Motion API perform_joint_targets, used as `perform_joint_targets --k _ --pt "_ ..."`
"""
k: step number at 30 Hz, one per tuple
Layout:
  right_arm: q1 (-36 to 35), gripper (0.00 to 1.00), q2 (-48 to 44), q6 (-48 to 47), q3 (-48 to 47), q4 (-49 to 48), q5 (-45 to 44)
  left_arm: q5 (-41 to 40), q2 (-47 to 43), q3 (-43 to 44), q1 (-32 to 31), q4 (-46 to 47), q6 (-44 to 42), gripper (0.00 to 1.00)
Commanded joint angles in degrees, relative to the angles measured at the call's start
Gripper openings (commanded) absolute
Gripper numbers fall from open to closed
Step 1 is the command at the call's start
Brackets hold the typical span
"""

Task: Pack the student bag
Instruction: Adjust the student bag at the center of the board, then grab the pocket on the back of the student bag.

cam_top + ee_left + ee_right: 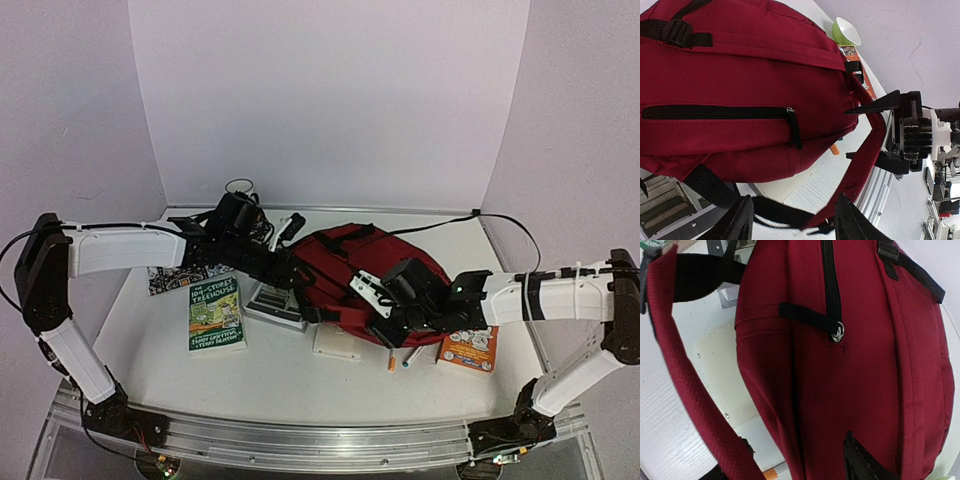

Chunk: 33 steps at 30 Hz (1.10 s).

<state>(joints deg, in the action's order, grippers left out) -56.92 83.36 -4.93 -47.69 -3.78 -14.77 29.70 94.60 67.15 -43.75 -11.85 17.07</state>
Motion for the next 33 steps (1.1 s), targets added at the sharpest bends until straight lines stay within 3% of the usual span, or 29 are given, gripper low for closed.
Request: perform_joint_targets --k 1,7,11,20,33 --pt "-0.2 0.65 -3.8 8.8 1.7 1.8 6.8 -1.7 1.8 5.2 -1.4 -1.9 -2.6 0.55" --pt "-0.2 0.76 -3.6 12.7 2.2 3.6 13.5 -3.1 3.3 6.8 -3.0 -3.5 -3.4 0.53" --pt "-0.4 0.77 -3.3 14.2 1.9 6.1 13.3 -3.8 3.8 7.1 -3.6 -4.0 -3.7 0.51" --pt "-0.5 0.89 -11.2 23.0 1.4 5.7 -4.3 -7.1 7.0 9.9 -7.0 -5.7 -5.5 0.44" --pt "-0.4 0.94 -8.2 31.6 -0.3 5.4 -15.1 -5.2 15.9 16.4 -8.6 -6.3 -4.2 0.31"
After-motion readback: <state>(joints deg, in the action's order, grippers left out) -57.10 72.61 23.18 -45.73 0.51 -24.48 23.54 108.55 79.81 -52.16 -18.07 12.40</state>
